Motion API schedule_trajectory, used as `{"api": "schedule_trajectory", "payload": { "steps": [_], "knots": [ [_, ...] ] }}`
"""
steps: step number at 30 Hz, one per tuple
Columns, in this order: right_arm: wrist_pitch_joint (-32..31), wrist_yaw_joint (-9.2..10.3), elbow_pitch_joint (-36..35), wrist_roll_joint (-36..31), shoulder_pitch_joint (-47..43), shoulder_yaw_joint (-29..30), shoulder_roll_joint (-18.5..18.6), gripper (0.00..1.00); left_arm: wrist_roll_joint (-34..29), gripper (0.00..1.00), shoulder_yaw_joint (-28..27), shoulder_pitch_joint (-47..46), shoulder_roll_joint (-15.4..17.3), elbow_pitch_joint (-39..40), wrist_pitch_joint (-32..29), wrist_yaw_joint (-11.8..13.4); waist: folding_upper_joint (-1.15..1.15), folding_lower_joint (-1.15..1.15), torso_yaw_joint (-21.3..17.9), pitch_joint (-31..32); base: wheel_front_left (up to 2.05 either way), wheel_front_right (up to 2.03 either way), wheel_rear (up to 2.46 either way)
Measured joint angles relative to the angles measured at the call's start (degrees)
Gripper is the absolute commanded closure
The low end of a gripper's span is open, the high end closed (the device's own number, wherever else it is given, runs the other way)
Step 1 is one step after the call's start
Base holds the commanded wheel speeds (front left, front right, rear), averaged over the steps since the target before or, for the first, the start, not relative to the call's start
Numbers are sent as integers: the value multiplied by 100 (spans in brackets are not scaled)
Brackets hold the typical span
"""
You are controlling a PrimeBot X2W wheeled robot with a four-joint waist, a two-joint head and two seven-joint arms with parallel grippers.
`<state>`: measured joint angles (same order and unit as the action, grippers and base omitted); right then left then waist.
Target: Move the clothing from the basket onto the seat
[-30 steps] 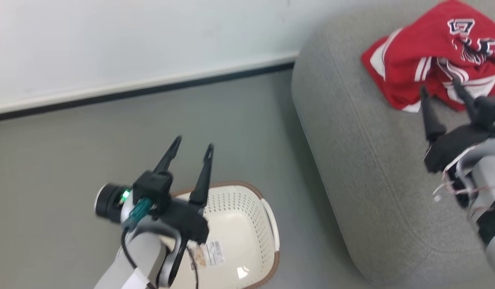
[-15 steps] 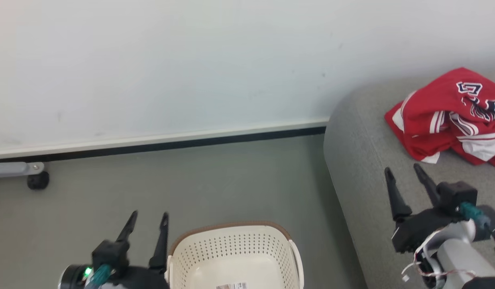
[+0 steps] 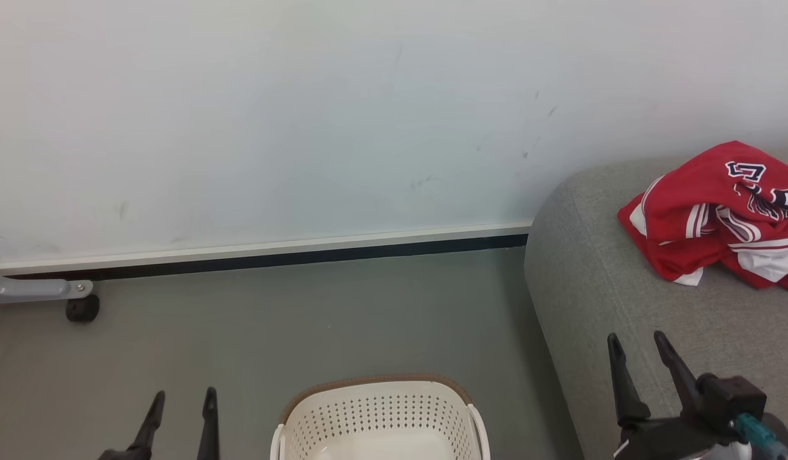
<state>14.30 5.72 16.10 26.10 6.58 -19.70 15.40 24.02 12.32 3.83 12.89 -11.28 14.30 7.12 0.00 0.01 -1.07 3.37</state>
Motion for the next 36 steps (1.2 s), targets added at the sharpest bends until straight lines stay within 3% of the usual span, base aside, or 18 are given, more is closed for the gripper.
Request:
{"api": "schedule_trajectory", "payload": {
  "steps": [13,36],
  "knots": [
    [0,91,-832,-204,-624,300,14,0,-299,0,-513,425,-123,466,0,1,0,-1,-70,-7,0,0,0],
    [0,141,-1195,-495,-872,597,-19,0,-444,0,-636,610,-177,622,0,1,0,0,-24,85,0,0,0]
  ]
}}
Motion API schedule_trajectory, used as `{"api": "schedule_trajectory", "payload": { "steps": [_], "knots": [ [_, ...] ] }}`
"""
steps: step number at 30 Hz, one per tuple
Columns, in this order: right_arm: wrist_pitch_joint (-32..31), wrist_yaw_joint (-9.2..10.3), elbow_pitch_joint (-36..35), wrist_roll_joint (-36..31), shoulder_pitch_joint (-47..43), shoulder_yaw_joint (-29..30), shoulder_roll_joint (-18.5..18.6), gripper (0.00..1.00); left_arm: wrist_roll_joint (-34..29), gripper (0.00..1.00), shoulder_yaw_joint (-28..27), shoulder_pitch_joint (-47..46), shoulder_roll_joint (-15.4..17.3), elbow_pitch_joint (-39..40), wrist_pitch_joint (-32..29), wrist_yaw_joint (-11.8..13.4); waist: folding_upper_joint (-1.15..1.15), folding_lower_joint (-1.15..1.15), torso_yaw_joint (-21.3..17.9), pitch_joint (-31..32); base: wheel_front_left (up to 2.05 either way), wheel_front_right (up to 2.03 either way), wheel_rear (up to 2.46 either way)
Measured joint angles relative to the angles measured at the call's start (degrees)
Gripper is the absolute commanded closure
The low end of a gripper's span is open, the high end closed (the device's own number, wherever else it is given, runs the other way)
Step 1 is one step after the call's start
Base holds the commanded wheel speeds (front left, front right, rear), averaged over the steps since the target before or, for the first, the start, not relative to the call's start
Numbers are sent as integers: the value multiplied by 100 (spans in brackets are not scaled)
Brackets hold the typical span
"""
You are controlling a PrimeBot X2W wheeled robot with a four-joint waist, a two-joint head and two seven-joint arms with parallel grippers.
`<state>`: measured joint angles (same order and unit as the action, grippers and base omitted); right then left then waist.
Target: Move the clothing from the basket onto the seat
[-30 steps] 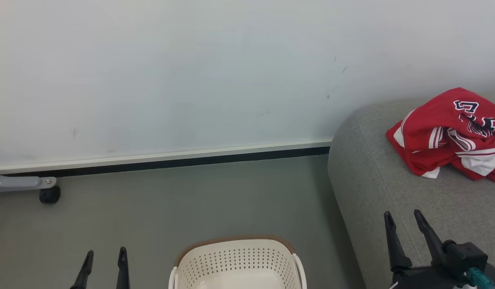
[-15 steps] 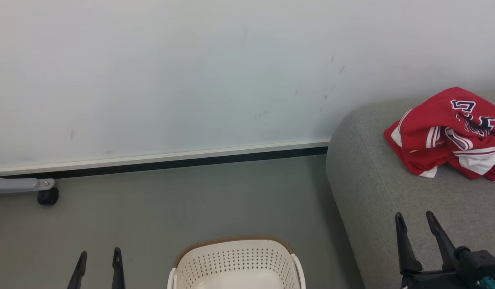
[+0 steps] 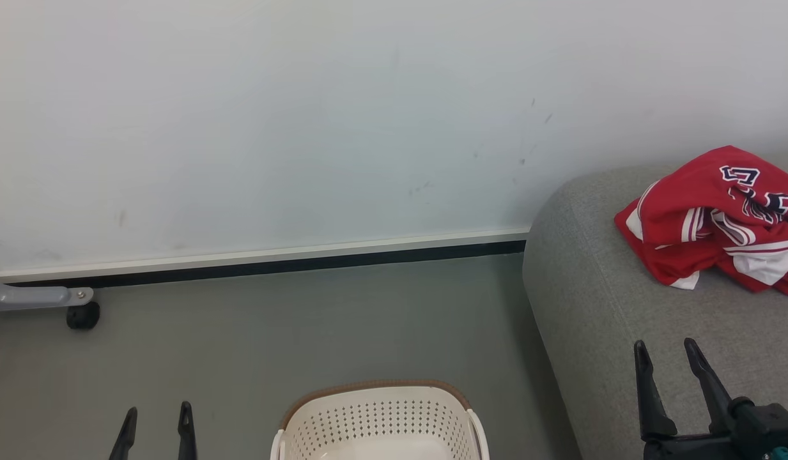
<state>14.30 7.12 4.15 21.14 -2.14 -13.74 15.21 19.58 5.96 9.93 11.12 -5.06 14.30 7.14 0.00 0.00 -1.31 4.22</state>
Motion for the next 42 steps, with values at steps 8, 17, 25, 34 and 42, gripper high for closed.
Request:
{"api": "schedule_trajectory", "payload": {
  "steps": [8,17,25,34,42],
  "knots": [
    [-15,-1,277,5,-194,-71,-160,100,15,100,48,75,-121,-256,-10,-8,0,0,15,11,0,0,0],
    [-178,-96,386,441,-214,97,-268,100,425,100,-36,77,-200,-372,-169,-114,0,0,24,-28,0,0,0],
    [-370,-211,468,1053,-180,283,-356,100,1037,100,-147,-41,-244,-442,-363,-216,0,0,34,-64,0,0,0],
    [-572,-326,556,1706,-69,491,-461,100,1722,100,-244,-177,-311,-530,-572,-347,0,0,45,-104,0,0,0],
    [-726,-436,644,2304,10,672,-548,100,2352,100,-352,-299,-376,-597,-733,-450,0,0,54,-140,0,0,0]
  ]
}}
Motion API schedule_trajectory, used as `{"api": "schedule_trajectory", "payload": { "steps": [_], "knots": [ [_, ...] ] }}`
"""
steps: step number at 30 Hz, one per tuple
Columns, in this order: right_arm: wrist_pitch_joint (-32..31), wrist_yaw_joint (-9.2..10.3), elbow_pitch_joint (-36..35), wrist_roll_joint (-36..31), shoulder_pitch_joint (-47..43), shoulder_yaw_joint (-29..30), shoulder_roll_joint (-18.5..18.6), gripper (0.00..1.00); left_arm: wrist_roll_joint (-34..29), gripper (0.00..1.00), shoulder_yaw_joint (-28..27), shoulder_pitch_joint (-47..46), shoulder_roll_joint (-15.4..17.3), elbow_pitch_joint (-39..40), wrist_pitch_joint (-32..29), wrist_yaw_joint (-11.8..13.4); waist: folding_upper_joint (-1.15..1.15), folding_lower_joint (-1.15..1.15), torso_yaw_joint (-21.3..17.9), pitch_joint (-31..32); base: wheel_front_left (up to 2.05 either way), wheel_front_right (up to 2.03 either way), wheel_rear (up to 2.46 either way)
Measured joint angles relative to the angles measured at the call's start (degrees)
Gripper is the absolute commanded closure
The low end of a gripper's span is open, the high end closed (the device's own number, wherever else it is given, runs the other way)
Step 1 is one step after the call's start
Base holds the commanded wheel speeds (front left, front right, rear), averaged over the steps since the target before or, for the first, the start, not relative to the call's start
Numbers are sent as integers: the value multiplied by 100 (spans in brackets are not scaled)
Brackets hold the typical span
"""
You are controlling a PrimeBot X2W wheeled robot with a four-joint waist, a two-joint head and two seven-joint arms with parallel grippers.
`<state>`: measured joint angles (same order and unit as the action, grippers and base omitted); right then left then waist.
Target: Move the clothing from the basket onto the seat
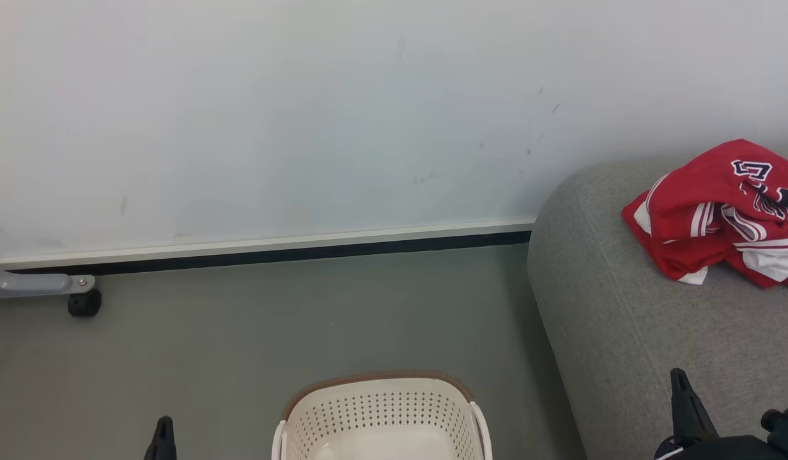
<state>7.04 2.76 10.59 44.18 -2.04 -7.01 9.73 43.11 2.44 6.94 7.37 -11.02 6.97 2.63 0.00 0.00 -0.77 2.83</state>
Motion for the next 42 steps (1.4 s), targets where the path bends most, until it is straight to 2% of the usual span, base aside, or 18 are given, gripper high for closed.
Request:
{"api": "schedule_trajectory", "payload": {
  "steps": [42],
  "knots": [
    [-901,-632,431,3077,435,960,-466,100,3160,100,-505,-721,-310,-377,-896,-625,0,0,50,-192,0,0,0]
  ]
}}
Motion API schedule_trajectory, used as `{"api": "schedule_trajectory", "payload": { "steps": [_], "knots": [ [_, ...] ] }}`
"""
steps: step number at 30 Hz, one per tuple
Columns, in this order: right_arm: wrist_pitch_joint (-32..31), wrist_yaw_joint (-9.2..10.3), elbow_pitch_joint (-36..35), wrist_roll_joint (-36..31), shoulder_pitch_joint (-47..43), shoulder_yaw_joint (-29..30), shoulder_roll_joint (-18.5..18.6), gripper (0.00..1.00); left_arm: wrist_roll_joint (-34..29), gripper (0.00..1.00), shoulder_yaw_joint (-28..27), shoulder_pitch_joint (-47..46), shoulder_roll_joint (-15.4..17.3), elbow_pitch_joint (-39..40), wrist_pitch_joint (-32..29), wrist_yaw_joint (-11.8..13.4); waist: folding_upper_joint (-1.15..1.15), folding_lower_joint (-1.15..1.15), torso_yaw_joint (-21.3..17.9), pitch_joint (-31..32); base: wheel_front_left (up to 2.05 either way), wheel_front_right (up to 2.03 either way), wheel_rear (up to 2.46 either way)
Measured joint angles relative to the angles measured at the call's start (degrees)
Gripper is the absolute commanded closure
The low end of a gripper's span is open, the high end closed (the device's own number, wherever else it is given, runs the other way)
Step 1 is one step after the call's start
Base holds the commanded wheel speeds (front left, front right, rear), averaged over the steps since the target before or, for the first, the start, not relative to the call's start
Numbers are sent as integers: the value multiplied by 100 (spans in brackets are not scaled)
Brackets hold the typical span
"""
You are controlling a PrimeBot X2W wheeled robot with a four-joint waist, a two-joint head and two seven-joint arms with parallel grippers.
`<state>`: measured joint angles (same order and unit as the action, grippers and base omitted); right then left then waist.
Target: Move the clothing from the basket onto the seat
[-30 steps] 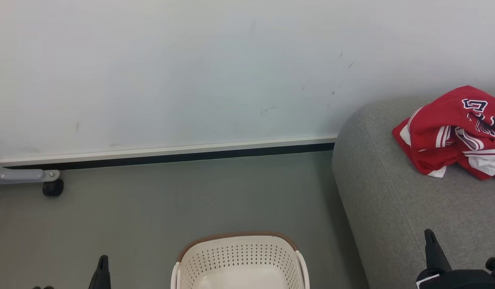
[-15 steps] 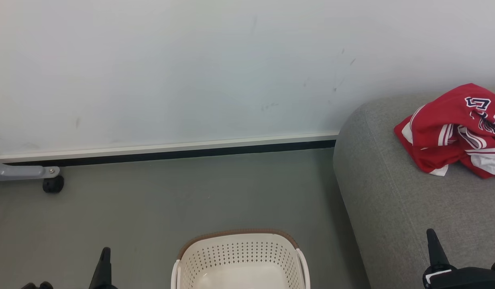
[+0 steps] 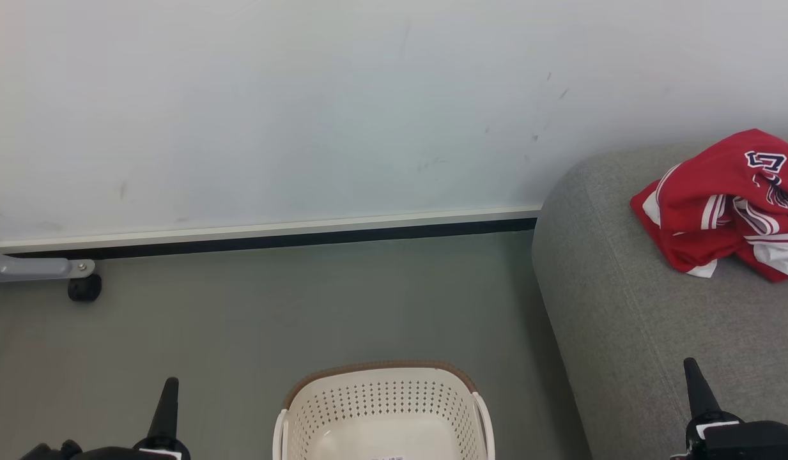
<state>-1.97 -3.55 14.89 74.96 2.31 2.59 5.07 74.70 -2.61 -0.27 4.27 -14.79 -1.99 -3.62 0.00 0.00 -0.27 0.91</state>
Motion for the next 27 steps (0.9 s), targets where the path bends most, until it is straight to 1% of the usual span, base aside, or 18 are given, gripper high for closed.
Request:
{"api": "schedule_trajectory", "payload": {
  "steps": [5,6,10,13,19,20,23,27],
  "knots": [
    [-101,-58,34,355,78,108,-55,100,357,100,-52,-90,-38,-44,-101,-54,0,0,6,-22,0,0,0],
    [-105,-71,45,439,78,127,-62,100,416,100,-63,-101,-48,-62,-108,-99,0,0,7,-27,0,0,0],
    [-158,-109,77,637,92,198,-93,100,639,100,-93,-162,-75,-93,-174,-113,0,0,11,-40,0,0,0],
    [-224,-158,108,873,143,264,-138,100,839,100,-130,-214,-91,-112,-231,-197,0,0,14,-53,0,0,0],
    [-354,-252,172,1293,193,393,-192,100,1267,100,-211,-324,-124,-160,-355,-257,0,0,21,-80,0,0,0],
    [-361,-259,182,1350,196,415,-205,100,1370,100,-221,-337,-131,-168,-367,-297,0,0,22,-84,0,0,0],
    [-411,-304,210,1588,232,480,-241,100,1567,100,-249,-393,-163,-201,-430,-303,0,0,26,-98,0,0,0],
    [-453,-318,220,1647,297,504,-252,100,1700,100,-259,-428,-179,-207,-448,-345,0,0,27,-101,0,0,0]
  ]
}}
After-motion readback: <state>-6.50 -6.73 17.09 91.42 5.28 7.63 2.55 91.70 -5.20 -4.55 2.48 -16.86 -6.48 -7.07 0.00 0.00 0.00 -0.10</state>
